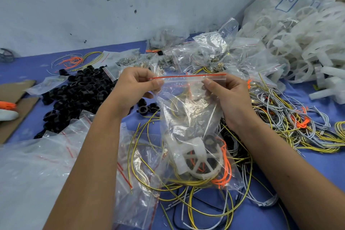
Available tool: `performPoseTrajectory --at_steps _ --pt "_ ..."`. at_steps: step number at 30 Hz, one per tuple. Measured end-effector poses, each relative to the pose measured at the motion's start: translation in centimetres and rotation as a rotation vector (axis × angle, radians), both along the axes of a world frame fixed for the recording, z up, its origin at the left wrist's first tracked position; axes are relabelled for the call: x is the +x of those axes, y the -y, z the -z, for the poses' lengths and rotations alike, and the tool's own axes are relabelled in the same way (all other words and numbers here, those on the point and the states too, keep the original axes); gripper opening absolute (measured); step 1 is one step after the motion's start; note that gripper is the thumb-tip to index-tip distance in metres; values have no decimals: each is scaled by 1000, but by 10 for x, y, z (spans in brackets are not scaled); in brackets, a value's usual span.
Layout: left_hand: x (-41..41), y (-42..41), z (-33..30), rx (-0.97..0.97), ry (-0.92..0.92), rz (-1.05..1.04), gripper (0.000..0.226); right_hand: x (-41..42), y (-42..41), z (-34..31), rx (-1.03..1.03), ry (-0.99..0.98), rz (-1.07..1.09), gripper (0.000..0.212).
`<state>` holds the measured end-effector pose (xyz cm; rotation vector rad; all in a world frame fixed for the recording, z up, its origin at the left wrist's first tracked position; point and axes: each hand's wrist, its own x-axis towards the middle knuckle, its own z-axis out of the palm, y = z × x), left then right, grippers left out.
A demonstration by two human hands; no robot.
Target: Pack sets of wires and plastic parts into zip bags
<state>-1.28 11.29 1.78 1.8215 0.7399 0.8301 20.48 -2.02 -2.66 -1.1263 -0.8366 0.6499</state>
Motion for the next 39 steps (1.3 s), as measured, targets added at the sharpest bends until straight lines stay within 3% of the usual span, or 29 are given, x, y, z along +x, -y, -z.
performPoseTrajectory --at_steps 3,8,13,18,23,27,34,39 --pt "-1 0 0 -11 18 30 28 0 1 -1 4 -4 -16 7" --pt "-5 2 2 -46 80 60 4 -1 1 -1 -5 -25 -23 5" --pt "-17 -3 3 -158 66 81 10 1 1 -3 -7 -65 -7 5" --pt "-20 -4 3 -134 107 111 9 1 2 -3 -8 -54 -48 5" --pt "-16 -5 6 -98 164 111 28 0 2 -4 11 -75 -46 3" --pt "-12 -6 8 -112 119 103 5 0 3 -5 -6 -76 -42 3" --pt "-3 -5 12 5 75 72 15 -2 3 -6 -7 -44 -49 3" --pt "3 1 12 -53 23 107 10 -1 4 -5 -5 -29 -65 8"
